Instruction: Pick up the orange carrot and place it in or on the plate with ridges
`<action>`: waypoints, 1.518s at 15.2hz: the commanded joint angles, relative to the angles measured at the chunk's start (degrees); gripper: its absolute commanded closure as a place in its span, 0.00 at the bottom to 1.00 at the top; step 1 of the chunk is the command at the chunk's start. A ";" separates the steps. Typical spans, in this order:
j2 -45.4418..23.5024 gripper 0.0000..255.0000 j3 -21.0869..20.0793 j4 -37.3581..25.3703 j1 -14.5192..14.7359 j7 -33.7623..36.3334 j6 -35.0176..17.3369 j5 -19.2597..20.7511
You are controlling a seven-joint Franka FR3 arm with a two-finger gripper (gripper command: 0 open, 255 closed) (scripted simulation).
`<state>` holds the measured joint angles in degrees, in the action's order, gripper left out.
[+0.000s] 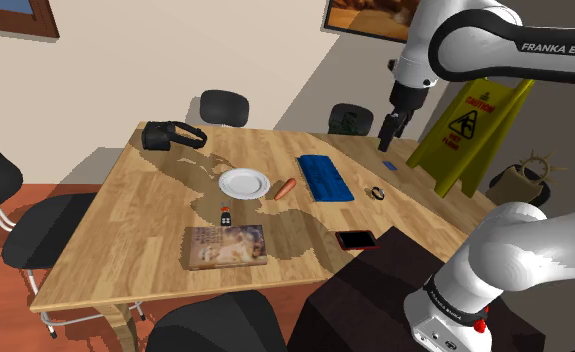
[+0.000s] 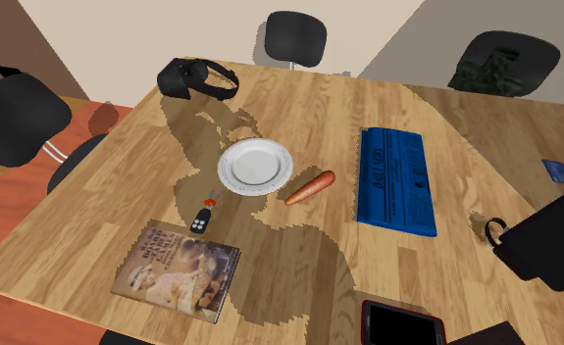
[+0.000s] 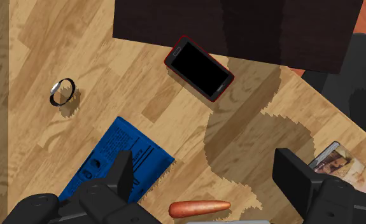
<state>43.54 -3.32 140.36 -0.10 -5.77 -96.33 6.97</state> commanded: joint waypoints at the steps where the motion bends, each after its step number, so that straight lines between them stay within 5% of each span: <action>1: 0.00 0.00 0.00 0.00 0.00 0.00 0.00 0.00; 13: -20.11 0.00 -9.88 2.00 -5.30 31.26 -21.78 -5.63; 23: -43.36 0.00 -13.74 -6.59 -9.56 57.71 -36.55 -1.26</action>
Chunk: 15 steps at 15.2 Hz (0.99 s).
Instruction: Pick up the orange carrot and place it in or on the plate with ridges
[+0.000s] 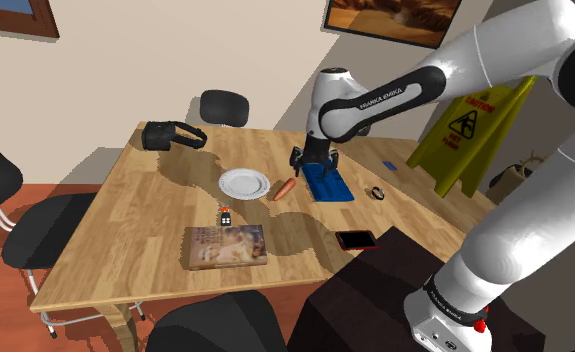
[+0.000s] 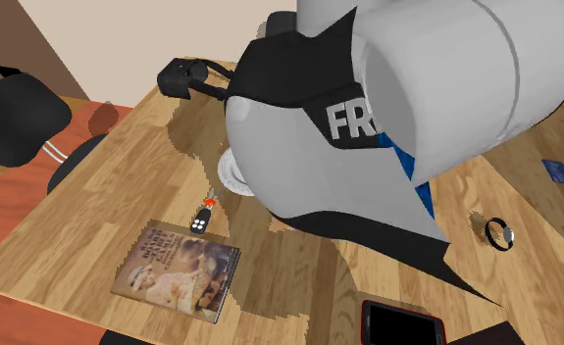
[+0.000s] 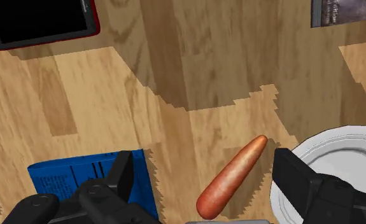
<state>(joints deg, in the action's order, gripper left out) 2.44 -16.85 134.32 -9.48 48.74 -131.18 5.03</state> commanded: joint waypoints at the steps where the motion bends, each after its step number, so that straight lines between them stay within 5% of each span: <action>1: -4.62 0.00 -0.08 -1.81 -0.30 5.81 -2.81 1.48; 10: -24.61 0.00 4.69 -15.53 1.16 26.01 -10.03 6.27; 15: -31.38 0.00 6.93 -20.44 2.04 30.89 -12.54 6.61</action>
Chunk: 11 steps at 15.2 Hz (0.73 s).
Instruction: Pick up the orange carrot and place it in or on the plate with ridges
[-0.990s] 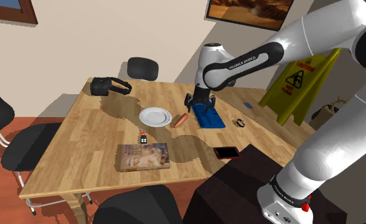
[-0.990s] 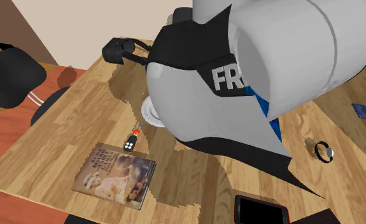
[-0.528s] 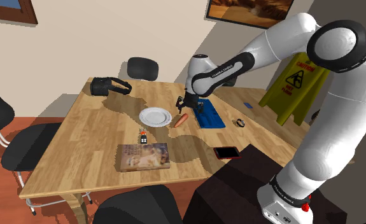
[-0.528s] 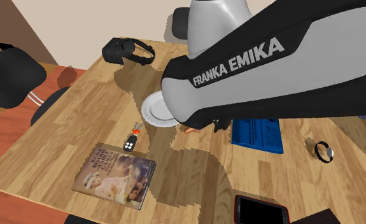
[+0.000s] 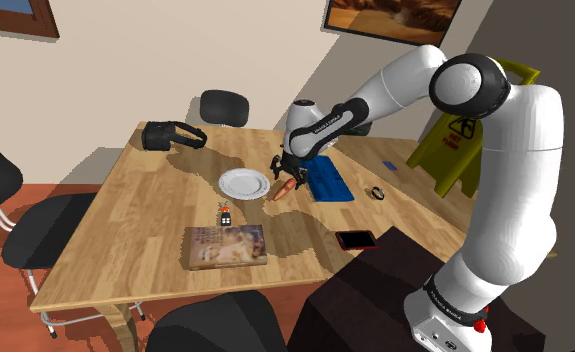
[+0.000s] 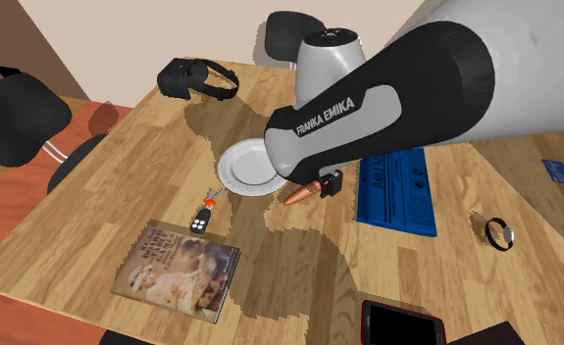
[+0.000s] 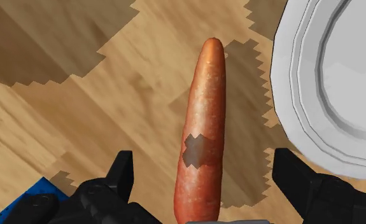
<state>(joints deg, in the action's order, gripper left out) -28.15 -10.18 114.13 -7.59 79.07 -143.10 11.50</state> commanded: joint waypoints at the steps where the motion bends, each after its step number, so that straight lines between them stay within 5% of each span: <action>1: -1.42 0.00 0.41 -0.34 0.24 0.69 -1.15 0.32; 11: -4.35 0.00 1.10 -0.91 0.67 1.24 -3.50 1.15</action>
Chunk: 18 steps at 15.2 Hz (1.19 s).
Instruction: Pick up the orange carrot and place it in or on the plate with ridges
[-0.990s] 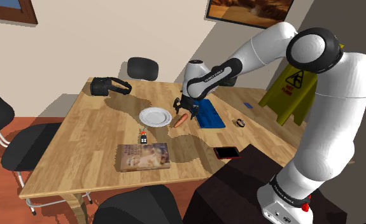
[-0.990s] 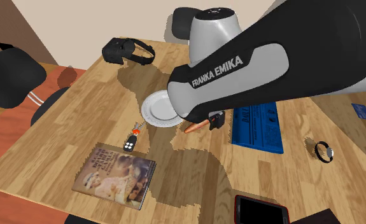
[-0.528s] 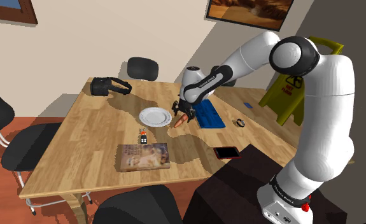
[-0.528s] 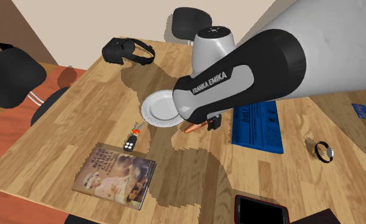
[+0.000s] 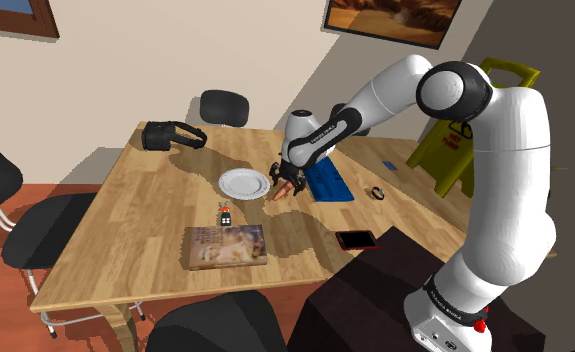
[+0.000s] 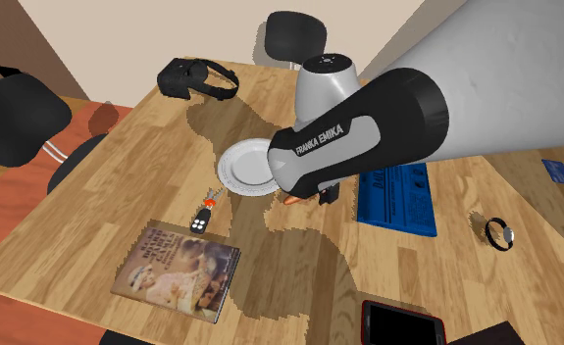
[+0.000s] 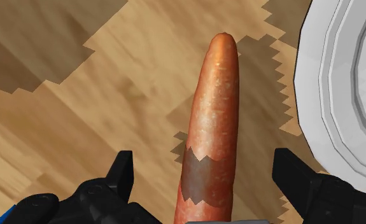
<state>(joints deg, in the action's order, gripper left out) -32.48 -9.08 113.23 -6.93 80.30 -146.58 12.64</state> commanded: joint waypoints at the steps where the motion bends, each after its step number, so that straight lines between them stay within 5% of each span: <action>1: -0.02 0.00 0.00 -0.01 0.01 0.01 -0.01 0.01; 2: -0.01 0.00 0.00 -0.01 0.00 0.00 -0.01 0.00; 3: -0.01 1.00 0.00 -0.01 0.00 0.00 -0.01 0.00; 18: 3.67 1.00 -0.88 0.46 -0.63 -0.84 3.18 -1.09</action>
<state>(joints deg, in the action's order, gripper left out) -29.47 -9.83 113.40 -7.52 79.49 -143.78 11.70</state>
